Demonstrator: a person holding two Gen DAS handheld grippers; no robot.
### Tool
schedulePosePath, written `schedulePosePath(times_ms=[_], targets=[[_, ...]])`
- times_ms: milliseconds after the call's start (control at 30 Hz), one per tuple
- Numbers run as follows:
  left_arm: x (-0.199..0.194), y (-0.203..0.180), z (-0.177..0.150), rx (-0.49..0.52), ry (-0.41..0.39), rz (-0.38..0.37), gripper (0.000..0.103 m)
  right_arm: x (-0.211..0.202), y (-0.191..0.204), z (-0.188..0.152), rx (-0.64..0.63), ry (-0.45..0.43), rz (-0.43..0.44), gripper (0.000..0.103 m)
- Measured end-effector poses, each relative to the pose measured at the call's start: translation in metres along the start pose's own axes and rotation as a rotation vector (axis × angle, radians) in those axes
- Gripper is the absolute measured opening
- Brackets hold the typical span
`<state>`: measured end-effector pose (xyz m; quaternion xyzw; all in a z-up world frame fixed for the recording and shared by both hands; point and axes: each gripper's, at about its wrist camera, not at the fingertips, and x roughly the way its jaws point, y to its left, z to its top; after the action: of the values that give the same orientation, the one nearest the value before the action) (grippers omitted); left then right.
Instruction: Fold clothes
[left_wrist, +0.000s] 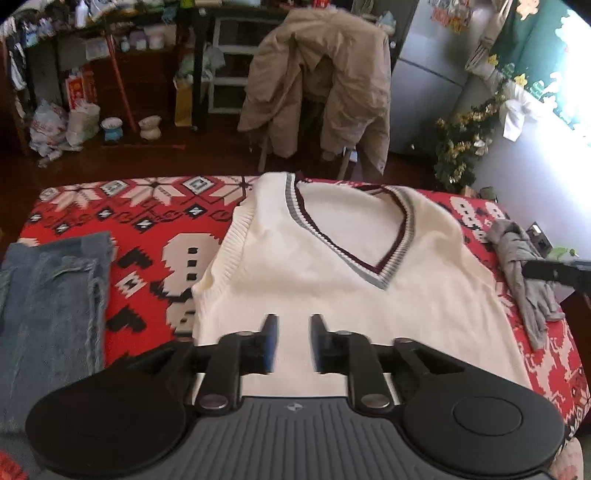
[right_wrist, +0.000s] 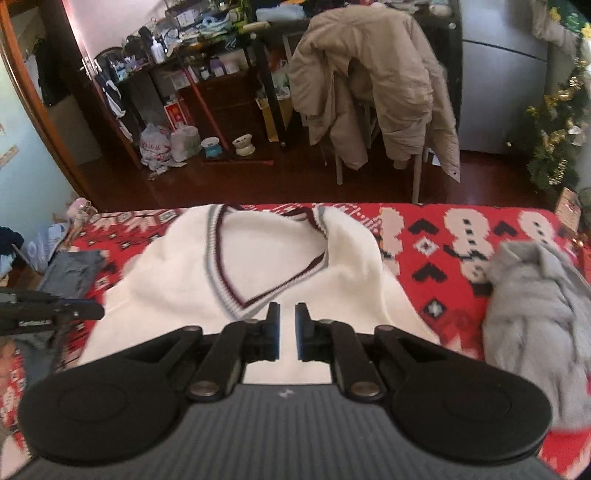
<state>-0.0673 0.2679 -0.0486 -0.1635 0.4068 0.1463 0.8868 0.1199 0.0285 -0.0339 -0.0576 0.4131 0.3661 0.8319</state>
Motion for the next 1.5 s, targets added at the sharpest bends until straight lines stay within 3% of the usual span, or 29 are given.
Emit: schedulePosePath(times_ms=[300,467,600,833,1067,1167,1300,1500], targets=[[-0.043,-0.022,-0.063,-0.030,-0.074,0.025,0.038,-0.069,0.024,-0.080,-0.021,-0.004,-0.077,0.015],[-0.035,-0.027,-0.081,-0.008,-0.078,0.016,0.038,-0.061,0.026,-0.111,-0.051,0.030,-0.110,0.016],[-0.011,-0.027,-0.071,0.033,-0.095,0.016,0.039,-0.032,0.017,-0.114,-0.030,0.057,-0.128,0.016],[0.043,-0.020,-0.006,0.035,-0.103,-0.009,0.044,0.036,-0.003,-0.072,-0.024,0.129,-0.092,0.016],[0.050,-0.017,0.037,0.016,-0.057,0.000,0.043,0.063,-0.019,-0.008,0.002,0.209,-0.076,0.016],[0.042,-0.015,0.047,-0.014,-0.002,0.024,0.043,0.064,-0.017,0.015,0.003,0.255,-0.072,0.016],[0.011,-0.004,0.061,-0.133,0.071,0.050,0.042,0.054,-0.014,0.041,0.044,0.316,-0.065,0.017],[-0.021,0.016,0.071,-0.206,0.086,0.095,0.042,0.022,-0.014,0.069,0.117,0.315,-0.062,0.019]])
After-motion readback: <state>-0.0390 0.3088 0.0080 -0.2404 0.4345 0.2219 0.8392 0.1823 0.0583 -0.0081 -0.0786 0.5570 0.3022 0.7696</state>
